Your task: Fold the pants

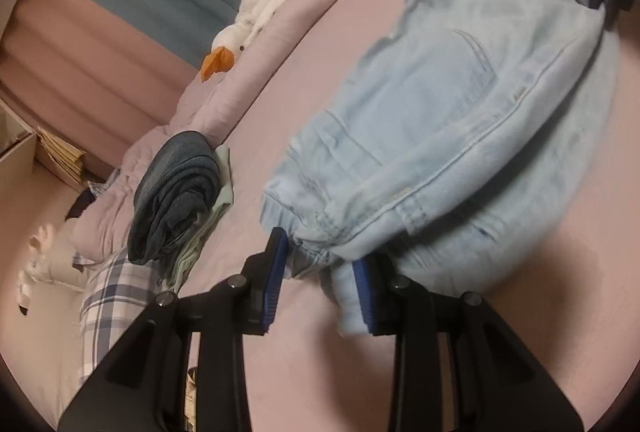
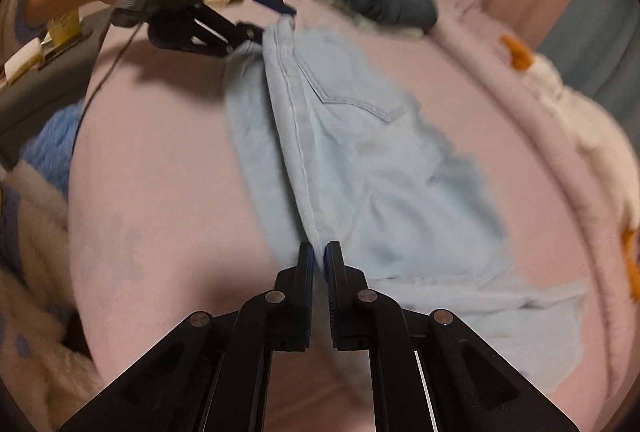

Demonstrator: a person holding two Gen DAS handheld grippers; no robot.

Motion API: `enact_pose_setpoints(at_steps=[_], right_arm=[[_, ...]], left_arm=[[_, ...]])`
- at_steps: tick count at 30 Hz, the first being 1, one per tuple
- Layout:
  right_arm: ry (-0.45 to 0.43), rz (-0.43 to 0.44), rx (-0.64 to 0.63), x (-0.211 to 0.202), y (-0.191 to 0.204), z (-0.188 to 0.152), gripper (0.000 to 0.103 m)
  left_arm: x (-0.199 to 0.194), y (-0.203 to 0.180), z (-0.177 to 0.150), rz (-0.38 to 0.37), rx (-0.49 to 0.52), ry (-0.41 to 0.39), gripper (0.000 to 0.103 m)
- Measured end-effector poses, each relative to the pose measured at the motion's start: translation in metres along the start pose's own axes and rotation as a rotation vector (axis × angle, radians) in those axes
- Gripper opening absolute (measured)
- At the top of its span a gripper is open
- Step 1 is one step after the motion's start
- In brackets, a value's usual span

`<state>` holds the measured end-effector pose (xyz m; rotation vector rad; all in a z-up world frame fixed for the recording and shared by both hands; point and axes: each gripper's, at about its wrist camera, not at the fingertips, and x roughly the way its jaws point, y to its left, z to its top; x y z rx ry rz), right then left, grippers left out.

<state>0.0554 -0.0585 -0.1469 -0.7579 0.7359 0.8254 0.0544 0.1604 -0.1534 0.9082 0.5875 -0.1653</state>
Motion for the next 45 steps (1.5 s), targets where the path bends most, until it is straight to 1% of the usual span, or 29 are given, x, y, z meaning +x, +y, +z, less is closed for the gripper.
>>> enact_pose_setpoints(at_steps=[3,5,8,10,13,15,18,19,21,22,23,24,26,27,28,29,30,31,32,34,36,37,39,40,41,42,44,45], right_arm=[[0.003,0.0,0.016,0.007,-0.004,0.003,0.007],[-0.006,-0.002,0.019,0.003,-0.008,0.006,0.007],[-0.022,-0.002,0.022,-0.004,-0.01,0.009,0.007],[-0.006,0.01,0.034,0.0,-0.006,0.008,0.007],[0.03,0.015,0.03,0.014,0.001,0.002,0.007],[0.03,0.024,0.051,0.016,0.001,0.0,0.007],[0.029,0.045,0.103,0.017,-0.008,-0.001,0.007],[0.029,0.047,0.112,0.016,-0.008,-0.001,0.008],[0.033,0.045,0.125,0.013,-0.012,0.001,0.017],[0.027,0.061,0.153,0.008,-0.014,0.002,0.019],[0.014,0.083,0.174,0.004,-0.014,0.002,0.025],[-0.017,0.122,0.204,-0.004,-0.017,0.004,0.03],[-0.086,0.16,0.236,-0.016,-0.019,0.009,0.035],[-0.123,0.17,0.257,-0.02,-0.02,0.015,0.036],[-0.151,0.186,0.276,-0.02,-0.02,0.021,0.036],[-0.161,0.194,0.278,-0.018,-0.018,0.026,0.036],[-0.173,0.193,0.268,-0.015,-0.012,0.032,0.036],[-0.179,0.166,0.245,-0.013,-0.004,0.037,0.036],[-0.18,0.143,0.215,-0.008,0.003,0.042,0.036],[-0.188,0.126,0.17,-0.002,0.015,0.048,0.036],[-0.188,0.134,0.168,0.007,0.022,0.051,0.036],[-0.189,0.13,0.173,0.009,0.022,0.052,0.036],[-0.194,0.132,0.187,0.014,0.022,0.053,0.036],[-0.199,0.13,0.19,0.015,0.022,0.053,0.036],[-0.203,0.125,0.19,0.017,0.023,0.054,0.036],[-0.202,0.124,0.189,0.018,0.023,0.055,0.036],[-0.206,0.116,0.179,0.02,0.025,0.056,0.036],[-0.207,0.112,0.17,0.021,0.027,0.057,0.036]], left_arm=[[-0.007,0.009,-0.001,-0.009,-0.047,-0.007,0.029],[-0.013,0.015,-0.004,-0.01,-0.07,-0.027,0.029],[-0.016,0.015,-0.01,-0.038,-0.091,-0.032,0.027],[-0.012,0.008,-0.015,-0.062,-0.094,-0.018,0.025],[-0.013,0.001,-0.02,-0.056,-0.094,-0.019,0.023],[-0.014,0.002,-0.023,-0.068,-0.117,-0.01,0.02],[-0.015,0.004,-0.026,-0.092,-0.135,0.012,0.021],[-0.017,0.005,-0.027,-0.096,-0.139,0.019,0.023],[-0.023,0.007,-0.028,-0.109,-0.16,0.026,0.024],[-0.027,0.011,-0.029,-0.117,-0.182,0.024,0.024],[-0.03,0.014,-0.029,-0.121,-0.201,0.023,0.024],[-0.031,0.018,-0.029,-0.128,-0.226,0.023,0.025],[-0.028,0.029,-0.026,-0.174,-0.322,0.036,0.028],[-0.023,0.037,-0.024,-0.236,-0.413,0.057,0.033],[-0.018,0.043,-0.024,-0.292,-0.494,0.072,0.036],[-0.013,0.052,-0.027,-0.388,-0.633,0.079,0.037],[-0.008,0.058,-0.03,-0.449,-0.733,0.082,0.037],[-0.002,0.064,-0.036,-0.507,-0.874,0.086,0.037],[0.004,0.068,-0.043,-0.534,-0.976,0.094,0.038],[0.014,0.07,-0.056,-0.599,-1.169,0.1,0.04],[0.016,0.07,-0.06,-0.627,-1.263,0.079,0.04],[0.018,0.069,-0.061,-0.656,-1.314,0.066,0.04],[0.026,0.065,-0.064,-0.721,-1.423,0.076,0.039],[0.032,0.063,-0.065,-0.76,-1.498,0.082,0.039],[0.036,0.063,-0.066,-0.778,-1.542,0.081,0.039],[0.038,0.064,-0.066,-0.784,-1.574,0.078,0.038],[0.043,0.067,-0.066,-0.771,-1.639,0.071,0.038],[0.045,0.067,-0.065,-0.764,-1.666,0.078,0.031]])
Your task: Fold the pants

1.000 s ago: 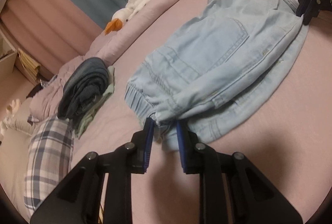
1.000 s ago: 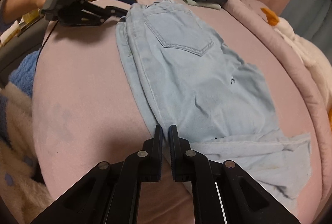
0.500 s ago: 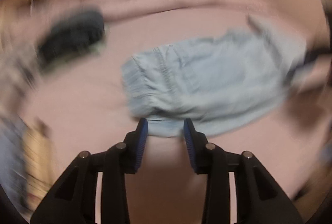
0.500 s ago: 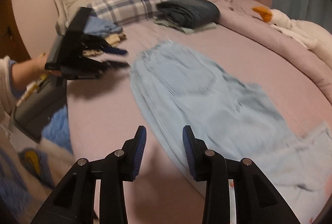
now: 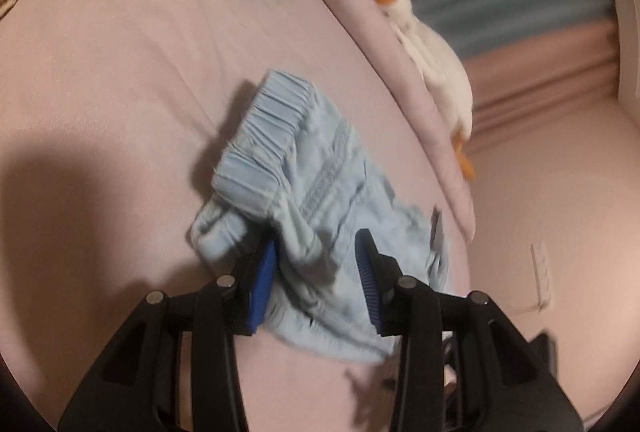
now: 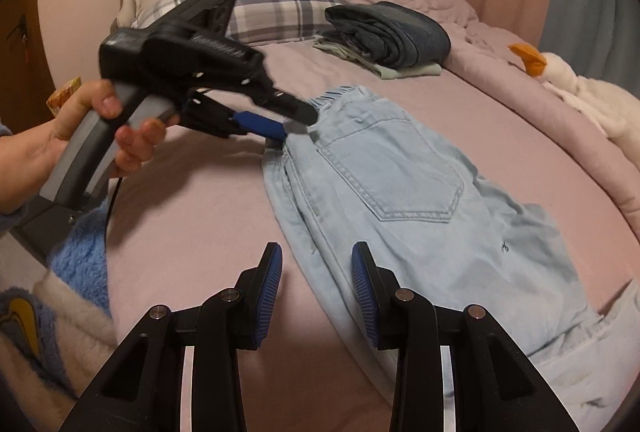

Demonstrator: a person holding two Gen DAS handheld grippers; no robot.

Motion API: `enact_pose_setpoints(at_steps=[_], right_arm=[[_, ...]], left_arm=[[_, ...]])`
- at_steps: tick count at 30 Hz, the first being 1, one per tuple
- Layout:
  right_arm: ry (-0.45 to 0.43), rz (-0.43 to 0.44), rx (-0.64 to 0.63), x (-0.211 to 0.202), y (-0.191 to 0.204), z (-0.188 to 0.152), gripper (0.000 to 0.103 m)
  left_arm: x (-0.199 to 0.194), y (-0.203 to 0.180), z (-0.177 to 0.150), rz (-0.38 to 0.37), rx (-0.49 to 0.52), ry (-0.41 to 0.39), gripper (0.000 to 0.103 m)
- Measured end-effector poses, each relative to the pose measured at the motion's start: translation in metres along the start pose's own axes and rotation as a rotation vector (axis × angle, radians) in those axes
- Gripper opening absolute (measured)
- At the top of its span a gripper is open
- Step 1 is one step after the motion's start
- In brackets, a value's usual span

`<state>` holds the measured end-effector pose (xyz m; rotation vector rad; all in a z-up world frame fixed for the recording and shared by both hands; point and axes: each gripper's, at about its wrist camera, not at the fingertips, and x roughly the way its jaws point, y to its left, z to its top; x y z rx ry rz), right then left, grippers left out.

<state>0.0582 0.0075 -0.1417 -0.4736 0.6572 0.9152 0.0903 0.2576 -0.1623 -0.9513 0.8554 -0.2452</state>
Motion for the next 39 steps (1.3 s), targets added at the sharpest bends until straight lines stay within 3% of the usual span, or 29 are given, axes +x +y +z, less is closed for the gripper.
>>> enact_pose_setpoints(at_steps=[2,5,8,11,13,17,21,24,27,29,31,34,36,39], right_arm=[[0.008,-0.007,-0.009,0.004,0.001,-0.001,0.036],[0.044,-0.011,-0.026,0.014,0.001,-0.003,0.034],[0.049,-0.031,-0.06,0.017,0.003,-0.006,0.003],[0.007,-0.011,-0.051,0.003,0.002,-0.007,0.002],[-0.003,-0.004,-0.057,-0.007,0.002,-0.008,0.002],[0.047,0.018,-0.082,-0.006,0.007,-0.016,0.002],[0.106,0.0,-0.062,0.012,0.006,-0.026,0.002],[0.084,0.029,-0.004,0.001,0.0,-0.02,0.003],[0.014,0.07,0.051,-0.024,-0.01,-0.017,0.003],[-0.011,0.064,0.096,-0.032,-0.02,-0.019,0.003],[0.013,-0.004,0.141,-0.025,-0.032,-0.024,0.003],[0.15,-0.041,0.152,0.004,-0.032,-0.041,0.003],[0.117,-0.05,0.139,0.0,-0.028,-0.044,0.003],[0.096,0.042,0.268,-0.025,-0.05,-0.046,0.004]], left_arm=[[0.001,0.001,0.007,0.056,-0.05,-0.01,0.013],[0.0,-0.002,0.004,0.089,-0.087,-0.033,0.012],[-0.013,-0.02,-0.004,0.12,-0.011,-0.094,0.011],[-0.028,-0.029,-0.01,0.1,0.031,-0.139,0.011],[-0.029,-0.031,-0.016,0.129,0.05,-0.13,0.011],[-0.01,-0.012,-0.027,0.227,0.061,-0.087,0.012],[-0.005,-0.002,-0.023,0.24,0.069,-0.064,0.016],[-0.017,-0.012,-0.023,0.288,0.131,-0.045,0.026],[-0.033,-0.025,-0.032,0.327,0.222,-0.078,0.028],[-0.032,-0.038,-0.038,0.315,0.285,-0.092,0.028],[-0.019,-0.053,-0.046,0.294,0.361,-0.076,0.028],[0.013,-0.066,-0.059,0.296,0.479,-0.036,0.031],[0.036,-0.06,-0.063,0.367,0.489,0.04,0.03],[0.034,-0.064,-0.07,0.383,0.553,0.04,0.031]])
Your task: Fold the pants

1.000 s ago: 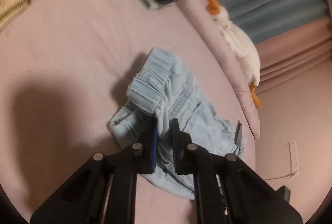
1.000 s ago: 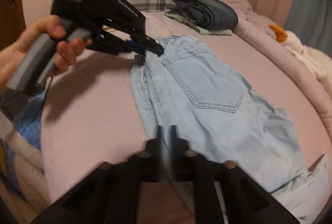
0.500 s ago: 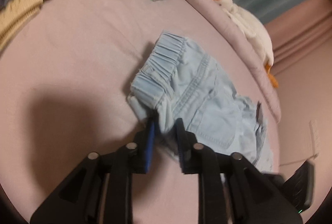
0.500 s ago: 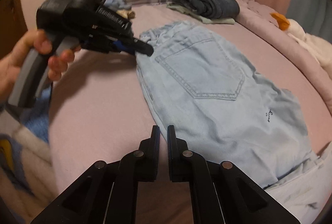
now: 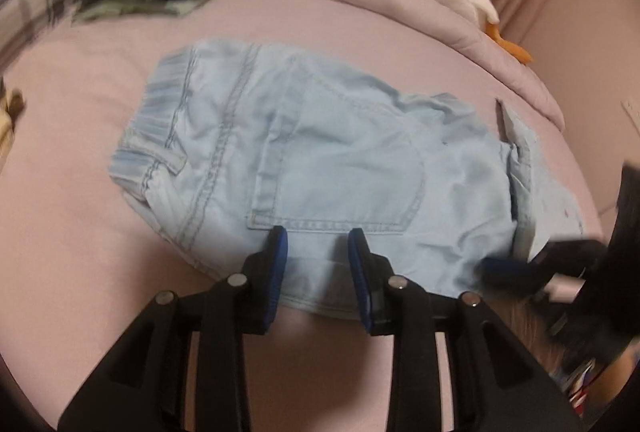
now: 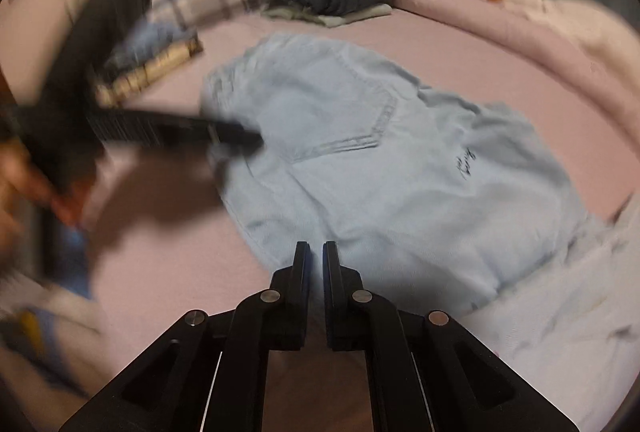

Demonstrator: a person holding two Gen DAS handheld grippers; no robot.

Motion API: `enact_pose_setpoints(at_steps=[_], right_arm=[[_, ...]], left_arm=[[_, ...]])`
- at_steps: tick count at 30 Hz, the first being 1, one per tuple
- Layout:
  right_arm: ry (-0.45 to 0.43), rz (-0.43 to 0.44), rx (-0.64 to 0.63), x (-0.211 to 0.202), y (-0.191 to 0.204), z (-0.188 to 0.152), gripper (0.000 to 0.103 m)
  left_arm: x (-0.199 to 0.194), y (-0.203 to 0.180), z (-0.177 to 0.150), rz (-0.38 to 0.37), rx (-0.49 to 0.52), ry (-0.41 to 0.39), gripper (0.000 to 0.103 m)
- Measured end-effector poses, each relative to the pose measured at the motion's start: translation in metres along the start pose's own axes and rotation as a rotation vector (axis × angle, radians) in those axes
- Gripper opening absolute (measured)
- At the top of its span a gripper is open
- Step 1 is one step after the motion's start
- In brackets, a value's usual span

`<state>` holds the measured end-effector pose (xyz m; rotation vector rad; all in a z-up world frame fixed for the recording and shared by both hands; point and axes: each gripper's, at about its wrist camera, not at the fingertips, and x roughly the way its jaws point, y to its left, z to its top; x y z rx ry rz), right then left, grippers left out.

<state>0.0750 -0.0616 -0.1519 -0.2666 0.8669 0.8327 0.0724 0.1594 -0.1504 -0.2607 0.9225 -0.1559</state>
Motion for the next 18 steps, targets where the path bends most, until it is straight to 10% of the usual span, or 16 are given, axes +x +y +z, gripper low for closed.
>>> enact_pose_setpoints(at_steps=[8,13,18], right_arm=[[-0.188,-0.125,0.505,-0.108,-0.148,-0.022,0.051],[-0.238,-0.145,0.888,-0.123,-0.25,-0.034,0.052],[-0.165,-0.183,0.946,-0.093,-0.293,-0.005,0.052]], left_arm=[[0.003,-0.066,0.007,-0.215,0.156,0.028,0.052],[0.038,-0.132,0.007,-0.263,0.313,0.106,0.053],[0.063,-0.169,-0.001,-0.232,0.459,0.122,0.053]])
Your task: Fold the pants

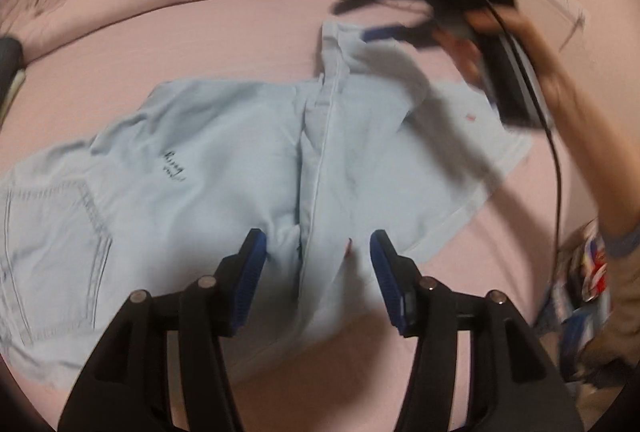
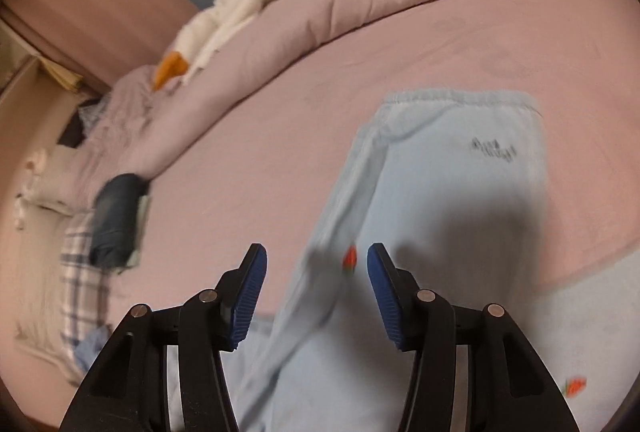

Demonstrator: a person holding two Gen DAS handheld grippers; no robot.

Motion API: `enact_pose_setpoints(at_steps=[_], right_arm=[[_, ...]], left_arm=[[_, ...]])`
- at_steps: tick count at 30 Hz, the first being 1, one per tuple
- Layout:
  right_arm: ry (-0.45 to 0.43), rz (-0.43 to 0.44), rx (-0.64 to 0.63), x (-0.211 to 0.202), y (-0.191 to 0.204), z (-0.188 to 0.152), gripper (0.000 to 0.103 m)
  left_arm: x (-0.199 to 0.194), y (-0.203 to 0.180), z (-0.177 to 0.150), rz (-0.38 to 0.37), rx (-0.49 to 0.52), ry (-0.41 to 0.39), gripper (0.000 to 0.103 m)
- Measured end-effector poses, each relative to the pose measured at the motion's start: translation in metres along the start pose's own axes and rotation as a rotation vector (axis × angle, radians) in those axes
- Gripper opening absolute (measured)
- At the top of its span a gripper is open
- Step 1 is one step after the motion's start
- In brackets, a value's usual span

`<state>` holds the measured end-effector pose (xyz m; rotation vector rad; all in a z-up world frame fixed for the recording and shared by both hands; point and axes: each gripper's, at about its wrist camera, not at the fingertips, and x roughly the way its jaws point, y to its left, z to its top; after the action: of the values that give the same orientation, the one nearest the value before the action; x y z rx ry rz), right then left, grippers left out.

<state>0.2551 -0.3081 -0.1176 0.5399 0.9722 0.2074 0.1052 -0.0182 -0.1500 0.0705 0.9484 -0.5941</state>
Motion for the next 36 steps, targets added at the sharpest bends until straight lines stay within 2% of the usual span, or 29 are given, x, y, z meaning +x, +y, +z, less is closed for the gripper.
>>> enact_pose_setpoints(at_steps=[2,4,6,7,8,9,12,14,16,19,22,24,26,29,31,32,34,35,36], right_arm=[[0.035,-0.039,-0.013,0.018,0.009,0.009,0.052],[0.066,-0.084,-0.023,0.032,0.014,0.013,0.052],[0.09,-0.135,-0.045,0.041,0.015,0.012,0.052],[0.096,-0.178,-0.053,0.043,0.015,0.013,0.047],[0.094,-0.2,-0.067,0.046,0.016,0.013,0.027],[0.098,-0.204,-0.081,0.047,0.016,0.013,0.012],[0.046,-0.166,-0.069,0.029,0.009,0.009,0.006],[-0.005,-0.131,-0.058,0.007,0.004,0.007,0.006],[-0.083,-0.057,-0.048,-0.025,-0.002,-0.001,0.006],[-0.223,0.035,-0.036,-0.095,-0.01,-0.021,0.006],[-0.357,0.055,-0.028,-0.167,-0.028,-0.069,0.006],[-0.405,0.034,-0.003,-0.194,-0.045,-0.107,0.006],[-0.415,0.04,0.048,-0.202,-0.07,-0.142,0.006],[-0.358,-0.005,0.151,-0.175,-0.104,-0.17,0.006],[-0.311,0.033,0.285,-0.162,-0.143,-0.187,0.006],[-0.31,0.08,0.345,-0.156,-0.16,-0.194,0.009],[-0.33,0.106,0.409,-0.157,-0.176,-0.2,0.023],[-0.354,0.145,0.457,-0.16,-0.185,-0.202,0.031],[-0.376,0.183,0.481,-0.164,-0.19,-0.203,0.033]], left_arm=[[0.008,-0.001,0.0,0.045,0.018,0.006,0.052],[0.013,-0.004,0.003,0.076,0.042,0.01,0.044],[0.013,-0.004,0.0,0.085,0.063,0.009,0.029],[0.013,-0.005,-0.001,0.097,0.072,0.005,0.025],[0.012,-0.004,-0.002,0.094,0.071,0.0,0.019],[0.011,-0.003,-0.002,0.088,0.061,-0.006,0.015],[0.006,0.002,-0.003,0.07,0.026,-0.021,0.011],[-0.001,-0.001,-0.003,0.072,0.026,-0.037,0.011],[-0.009,-0.006,-0.003,0.077,0.044,-0.058,0.011],[-0.019,-0.014,-0.003,0.077,0.074,-0.092,0.011],[-0.021,-0.02,-0.006,0.084,0.114,-0.101,0.011],[-0.018,-0.024,-0.011,0.095,0.141,-0.09,0.011],[-0.011,-0.027,-0.016,0.11,0.165,-0.064,0.011],[-0.001,-0.029,-0.022,0.123,0.184,-0.032,0.012],[0.002,-0.033,-0.027,0.146,0.207,-0.023,0.012],[0.002,-0.033,-0.029,0.154,0.211,-0.022,0.012],[0.001,-0.033,-0.03,0.162,0.213,-0.023,0.012],[0.001,-0.032,-0.029,0.162,0.208,-0.02,0.012],[0.001,-0.032,-0.029,0.162,0.204,-0.015,0.012]])
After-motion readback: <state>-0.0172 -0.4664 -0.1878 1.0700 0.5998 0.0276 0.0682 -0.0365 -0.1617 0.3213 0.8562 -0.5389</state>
